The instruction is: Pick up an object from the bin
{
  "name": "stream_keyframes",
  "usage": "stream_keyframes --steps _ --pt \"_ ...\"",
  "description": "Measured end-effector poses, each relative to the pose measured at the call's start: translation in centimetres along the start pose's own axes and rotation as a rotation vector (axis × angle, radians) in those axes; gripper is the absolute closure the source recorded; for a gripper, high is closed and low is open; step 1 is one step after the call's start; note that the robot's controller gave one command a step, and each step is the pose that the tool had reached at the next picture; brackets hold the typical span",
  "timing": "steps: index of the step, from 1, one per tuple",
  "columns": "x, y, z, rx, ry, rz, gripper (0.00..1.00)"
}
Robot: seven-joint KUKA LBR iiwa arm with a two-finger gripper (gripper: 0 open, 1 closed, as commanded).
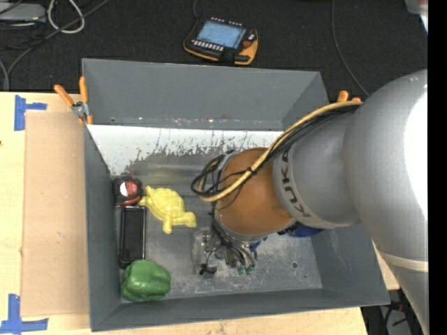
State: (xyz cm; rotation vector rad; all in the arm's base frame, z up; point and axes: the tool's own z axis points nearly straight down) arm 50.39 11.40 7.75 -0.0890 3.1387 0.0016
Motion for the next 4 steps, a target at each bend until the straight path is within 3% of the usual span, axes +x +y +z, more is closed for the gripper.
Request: stream_keyframes --steps 1,2,3,4 --pt "0.0 0.0 0.0 0.000 0.000 0.001 1.00" --pt "-1.8 -2.1 -7.7 0.000 -0.006 -0.047 1.00" --pt "-1.7 -3.8 -10.3 0.000 0.009 0.007 1.00" --pt "-1.4 -2.3 -17.2 -0.002 -0.001 -0.043 1.00"
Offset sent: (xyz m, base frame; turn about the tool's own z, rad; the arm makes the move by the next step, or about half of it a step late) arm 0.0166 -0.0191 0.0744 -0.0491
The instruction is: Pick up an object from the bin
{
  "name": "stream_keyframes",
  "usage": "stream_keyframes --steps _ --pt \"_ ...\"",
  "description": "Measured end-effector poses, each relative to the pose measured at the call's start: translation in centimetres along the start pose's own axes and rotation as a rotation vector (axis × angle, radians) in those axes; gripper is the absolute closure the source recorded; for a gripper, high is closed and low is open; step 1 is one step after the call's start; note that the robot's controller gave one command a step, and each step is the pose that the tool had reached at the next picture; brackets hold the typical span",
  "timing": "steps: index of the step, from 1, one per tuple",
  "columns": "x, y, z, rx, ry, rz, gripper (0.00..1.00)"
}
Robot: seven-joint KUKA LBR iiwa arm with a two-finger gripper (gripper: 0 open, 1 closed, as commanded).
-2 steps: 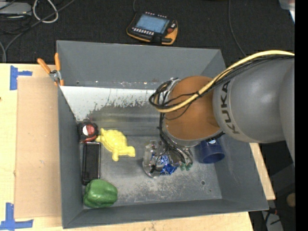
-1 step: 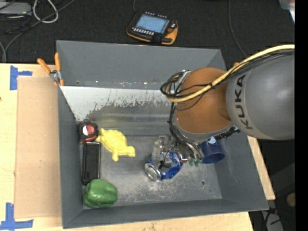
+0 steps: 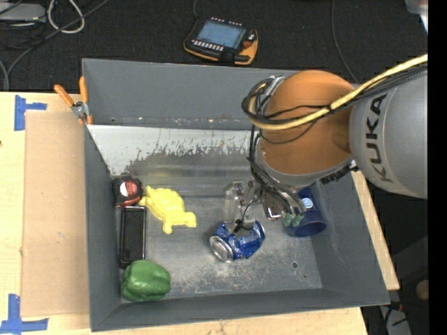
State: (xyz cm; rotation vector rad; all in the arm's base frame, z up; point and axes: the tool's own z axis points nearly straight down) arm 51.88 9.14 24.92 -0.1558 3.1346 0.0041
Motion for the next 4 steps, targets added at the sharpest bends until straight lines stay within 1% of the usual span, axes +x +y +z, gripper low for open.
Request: stream_keyframes --steps 1,2,3,4 --pt "-1.5 -2.0 8.0 0.002 0.027 -0.010 1.00" --pt "-6.1 1.0 3.5 -0.004 -0.013 0.052 1.00" --pt "0.7 -7.3 11.0 0.004 0.037 -0.014 1.00" --pt "-5.3 -2.2 5.5 -0.007 -0.012 -0.003 1.00"
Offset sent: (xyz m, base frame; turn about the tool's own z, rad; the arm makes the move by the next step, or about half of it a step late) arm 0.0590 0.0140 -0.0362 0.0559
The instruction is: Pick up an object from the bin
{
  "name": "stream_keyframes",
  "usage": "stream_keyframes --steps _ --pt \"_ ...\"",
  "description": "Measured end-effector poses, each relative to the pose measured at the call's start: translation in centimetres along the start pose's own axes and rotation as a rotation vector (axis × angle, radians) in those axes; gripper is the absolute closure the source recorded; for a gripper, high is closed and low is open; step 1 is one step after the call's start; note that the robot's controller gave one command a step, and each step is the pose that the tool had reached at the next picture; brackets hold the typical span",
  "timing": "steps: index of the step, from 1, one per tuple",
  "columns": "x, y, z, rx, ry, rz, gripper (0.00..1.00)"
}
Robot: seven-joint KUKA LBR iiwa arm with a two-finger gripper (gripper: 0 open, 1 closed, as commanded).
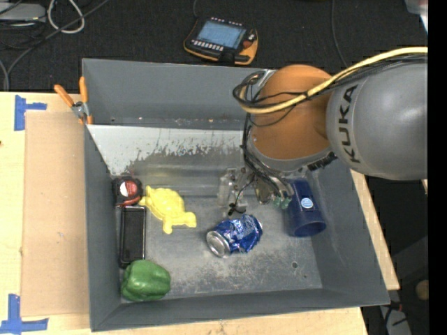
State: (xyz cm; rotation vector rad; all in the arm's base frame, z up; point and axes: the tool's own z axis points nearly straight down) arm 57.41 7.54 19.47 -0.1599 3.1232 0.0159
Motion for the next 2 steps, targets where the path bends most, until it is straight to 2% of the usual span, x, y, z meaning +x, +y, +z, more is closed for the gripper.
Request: stream_keyframes --steps 1,2 --pt "0.3 -2.4 -3.2 0.009 0.035 -0.012 1.00" --pt "-1.1 -1.5 1.7 0.005 0.019 0.196 1.00"
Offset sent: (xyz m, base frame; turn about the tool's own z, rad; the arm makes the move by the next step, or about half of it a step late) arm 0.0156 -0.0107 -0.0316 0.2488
